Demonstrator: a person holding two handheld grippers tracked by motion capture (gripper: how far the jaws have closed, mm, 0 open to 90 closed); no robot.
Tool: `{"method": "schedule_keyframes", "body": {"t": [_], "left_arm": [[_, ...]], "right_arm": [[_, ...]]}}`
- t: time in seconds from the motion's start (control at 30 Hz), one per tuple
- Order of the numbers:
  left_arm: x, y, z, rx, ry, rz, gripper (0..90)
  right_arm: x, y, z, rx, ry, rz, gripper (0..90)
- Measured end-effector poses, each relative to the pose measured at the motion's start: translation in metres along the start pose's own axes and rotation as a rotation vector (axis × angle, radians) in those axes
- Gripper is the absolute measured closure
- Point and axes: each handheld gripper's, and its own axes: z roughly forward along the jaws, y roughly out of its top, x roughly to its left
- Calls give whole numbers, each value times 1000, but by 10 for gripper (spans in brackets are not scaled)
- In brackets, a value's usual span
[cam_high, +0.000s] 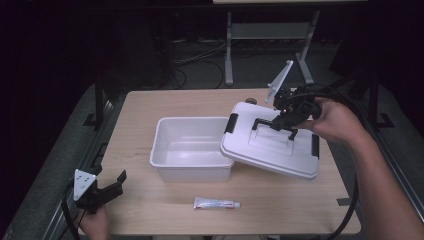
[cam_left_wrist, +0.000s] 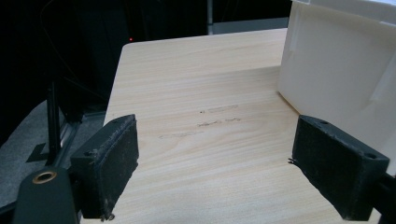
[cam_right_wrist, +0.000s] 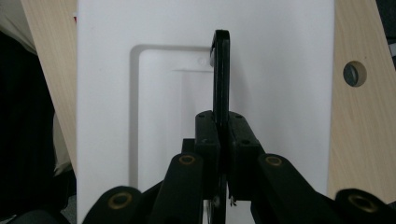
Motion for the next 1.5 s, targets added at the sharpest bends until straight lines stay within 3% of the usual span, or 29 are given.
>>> {"method": "schedule_keyframes", "body": {"t": [0.4,0.87,1.3,1.5], "left_arm": [[1,-1,0,0,7,-2,138],[-1,0,1,0,8,5,138],[2,0,0,-3,16,-3,138],[0,0,1,1,11,4,138]], "right_arm": [[-2,-37,8,15,-5,62,844],[-6,-71,45,38,32,118,844],[-8,-85,97,77,80,137,843],[-8,-86,113,84,99,150,843]]}}
